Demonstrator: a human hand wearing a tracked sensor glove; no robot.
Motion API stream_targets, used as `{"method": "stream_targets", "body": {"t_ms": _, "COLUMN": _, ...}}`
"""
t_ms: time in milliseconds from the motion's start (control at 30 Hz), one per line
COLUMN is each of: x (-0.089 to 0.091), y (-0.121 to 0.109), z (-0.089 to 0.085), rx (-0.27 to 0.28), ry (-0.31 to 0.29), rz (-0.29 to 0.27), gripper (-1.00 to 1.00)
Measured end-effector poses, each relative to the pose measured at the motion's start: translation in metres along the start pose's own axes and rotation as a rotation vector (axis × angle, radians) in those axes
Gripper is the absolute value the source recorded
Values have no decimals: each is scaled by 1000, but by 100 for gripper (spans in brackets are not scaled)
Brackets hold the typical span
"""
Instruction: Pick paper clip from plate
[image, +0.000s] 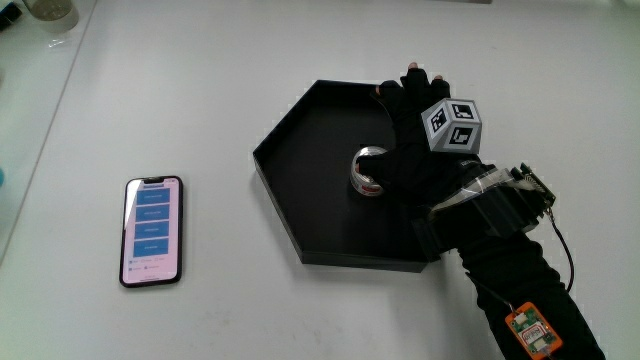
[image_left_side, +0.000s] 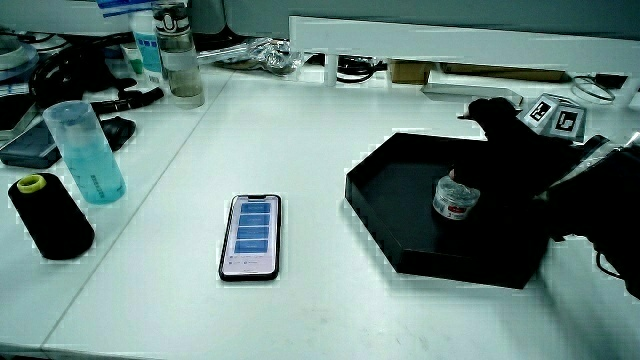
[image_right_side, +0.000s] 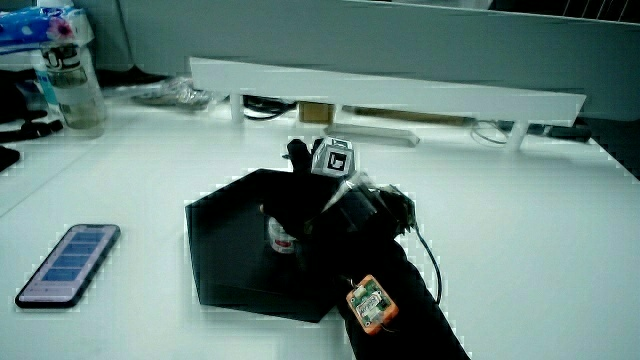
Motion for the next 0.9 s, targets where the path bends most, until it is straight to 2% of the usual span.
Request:
{"method": "stream_targets", "body": {"t_ms": 33, "x": 1, "y": -1, "z": -1, "rx": 16, "ry": 18, "rz": -2, "gripper": 0}}
{"method": "stream_targets", "body": {"t_ms": 67, "x": 1, "y": -2, "z": -1, "rx": 9, "ry": 23, "rz": -4, "gripper": 0}}
{"method": "stream_targets", "body": {"t_ms": 133, "x": 3, "y": 2, "z": -5, "rx": -18, "ry": 2, "rz": -26, "gripper": 0}}
{"method": "stream_targets", "body": {"t_ms": 233, "x": 1, "y": 3, "z": -6, "rx": -56, "ry": -16, "rz": -20, "gripper": 0}}
{"method": "stream_targets", "body": {"t_ms": 300, "x": 0, "y": 3, "z": -7, "rx": -35, "ry": -22, "rz": -20, "gripper": 0}}
{"method": "stream_targets", "body": {"t_ms": 433, "x": -4, "y": 3, "z": -6, "rx": -41, "ry": -34, "rz": -11, "gripper": 0}}
{"method": "stream_targets", "body": {"t_ms": 467, "x": -4, "y": 4, "z": -6, "rx": -38, "ry": -53, "rz": -15, "gripper": 0}}
{"method": "stream_targets", "body": {"t_ms": 500, "x": -5, "y": 5, "z": -7, "rx": -56, "ry": -51, "rz": -14, "gripper": 0}}
{"method": "stream_targets", "body": {"t_ms": 533, "x": -5, "y": 7, "z": -9, "rx": -67, "ry": -75, "rz": -22, "gripper": 0}}
{"method": "stream_targets", "body": {"t_ms": 600, "x": -10, "y": 10, "z": -13, "rx": -126, "ry": -94, "rz": -3, "gripper": 0}}
{"method": "stream_targets", "body": {"t_ms": 667, "x": -12, "y": 21, "z": -26, "rx": -265, "ry": -156, "rz": -36, "gripper": 0}}
{"method": "stream_targets", "body": {"t_ms": 700, "x": -14, "y": 24, "z": -31, "rx": -314, "ry": -207, "rz": -56, "gripper": 0}}
{"method": "stream_targets", "body": {"t_ms": 733, "x": -16, "y": 25, "z": -33, "rx": -327, "ry": -232, "rz": -56, "gripper": 0}}
{"method": "stream_targets", "body": {"t_ms": 767, "x": -15, "y": 28, "z": -38, "rx": -374, "ry": -243, "rz": -75, "gripper": 8}}
{"method": "stream_targets", "body": {"t_ms": 833, "x": -12, "y": 30, "z": -43, "rx": -378, "ry": -213, "rz": -77, "gripper": 25}}
{"method": "stream_targets", "body": {"t_ms": 900, "x": -14, "y": 29, "z": -44, "rx": -348, "ry": -140, "rz": -28, "gripper": 42}}
